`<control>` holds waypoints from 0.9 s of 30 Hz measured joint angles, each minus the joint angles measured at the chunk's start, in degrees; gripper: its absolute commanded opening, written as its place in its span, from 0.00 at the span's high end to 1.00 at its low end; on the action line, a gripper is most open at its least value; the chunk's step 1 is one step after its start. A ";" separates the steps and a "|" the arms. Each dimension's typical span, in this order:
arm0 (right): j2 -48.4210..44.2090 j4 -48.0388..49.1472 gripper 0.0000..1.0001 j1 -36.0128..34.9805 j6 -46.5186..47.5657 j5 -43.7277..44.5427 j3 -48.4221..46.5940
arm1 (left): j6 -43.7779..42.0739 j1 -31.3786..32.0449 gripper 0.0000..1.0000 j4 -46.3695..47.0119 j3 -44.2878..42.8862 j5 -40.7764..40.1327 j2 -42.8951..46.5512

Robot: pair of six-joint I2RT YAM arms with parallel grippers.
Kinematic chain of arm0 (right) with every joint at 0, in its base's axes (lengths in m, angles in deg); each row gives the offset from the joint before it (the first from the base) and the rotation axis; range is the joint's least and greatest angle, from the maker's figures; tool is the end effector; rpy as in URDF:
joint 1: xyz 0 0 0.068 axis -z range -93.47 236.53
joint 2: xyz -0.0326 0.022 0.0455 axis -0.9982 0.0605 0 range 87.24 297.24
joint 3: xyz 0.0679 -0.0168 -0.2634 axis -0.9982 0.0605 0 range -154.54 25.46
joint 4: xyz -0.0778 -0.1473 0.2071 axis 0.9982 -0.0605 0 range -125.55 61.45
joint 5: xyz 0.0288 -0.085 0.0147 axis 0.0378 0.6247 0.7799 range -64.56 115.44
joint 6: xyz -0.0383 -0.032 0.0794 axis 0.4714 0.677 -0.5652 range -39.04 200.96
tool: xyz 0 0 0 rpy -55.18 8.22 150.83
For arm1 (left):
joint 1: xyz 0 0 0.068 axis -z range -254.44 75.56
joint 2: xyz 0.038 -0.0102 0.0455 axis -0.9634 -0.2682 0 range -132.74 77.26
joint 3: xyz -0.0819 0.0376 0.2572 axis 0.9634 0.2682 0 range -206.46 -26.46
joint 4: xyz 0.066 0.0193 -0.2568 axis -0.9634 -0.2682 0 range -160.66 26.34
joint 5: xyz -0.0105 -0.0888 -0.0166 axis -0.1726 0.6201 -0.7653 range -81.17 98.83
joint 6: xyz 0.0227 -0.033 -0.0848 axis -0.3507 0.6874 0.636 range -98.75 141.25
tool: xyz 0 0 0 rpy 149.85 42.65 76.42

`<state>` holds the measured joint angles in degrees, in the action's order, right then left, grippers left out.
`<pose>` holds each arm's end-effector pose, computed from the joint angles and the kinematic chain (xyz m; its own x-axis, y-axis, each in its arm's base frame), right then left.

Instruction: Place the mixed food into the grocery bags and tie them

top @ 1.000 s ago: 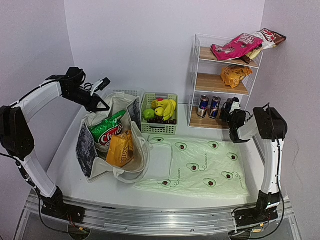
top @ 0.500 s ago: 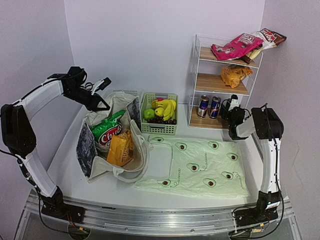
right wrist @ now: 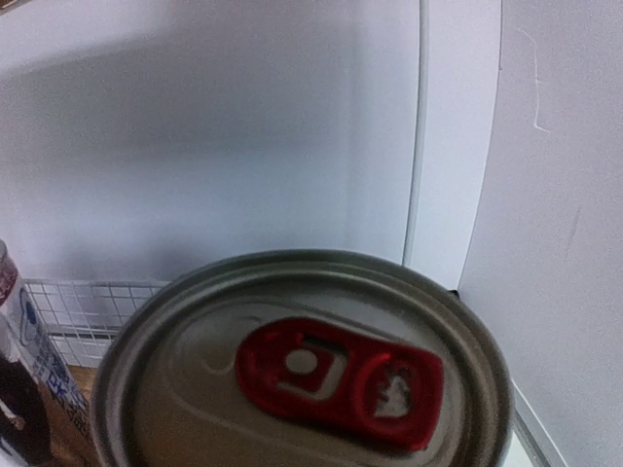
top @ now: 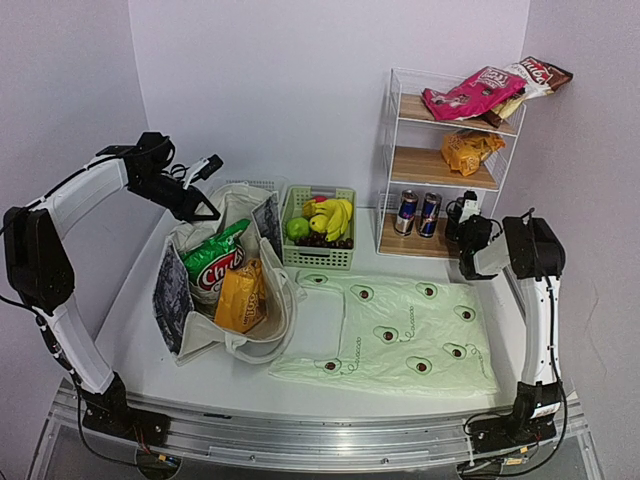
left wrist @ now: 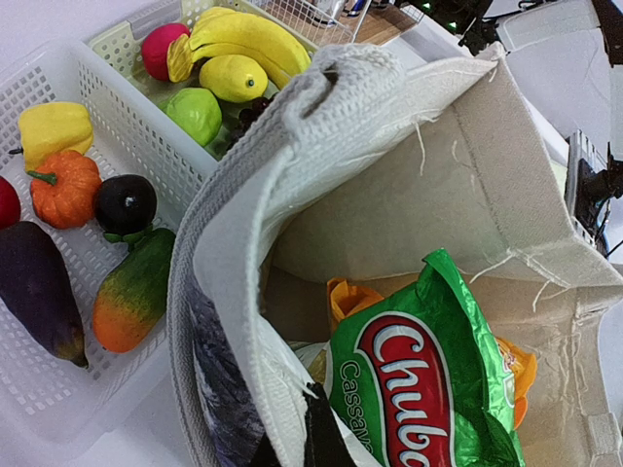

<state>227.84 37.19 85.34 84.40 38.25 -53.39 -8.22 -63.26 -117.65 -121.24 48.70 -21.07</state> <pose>0.5512 -0.0074 0.1004 0.0574 -0.0573 -0.9967 0.2046 0.9778 -0.0444 0.3678 -0.1281 0.3017 -0.4815 0.4800 -0.7333 0.8306 0.5169 -0.2070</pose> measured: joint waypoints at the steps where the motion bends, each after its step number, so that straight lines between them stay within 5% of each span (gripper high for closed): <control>1: -0.01 0.37 0.69 0.03 0.03 -0.38 0.29 | 0.00 0.00 1.00 0.01 0.00 -0.01 0.00; 27: -22.88 -4.10 0.93 -4.73 2.84 -4.13 27.96 | 0.59 0.00 1.00 0.46 0.00 -0.43 0.02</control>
<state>204.96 33.10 80.61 87.25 34.12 -25.43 -7.63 -63.26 -117.19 -121.24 48.27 -21.04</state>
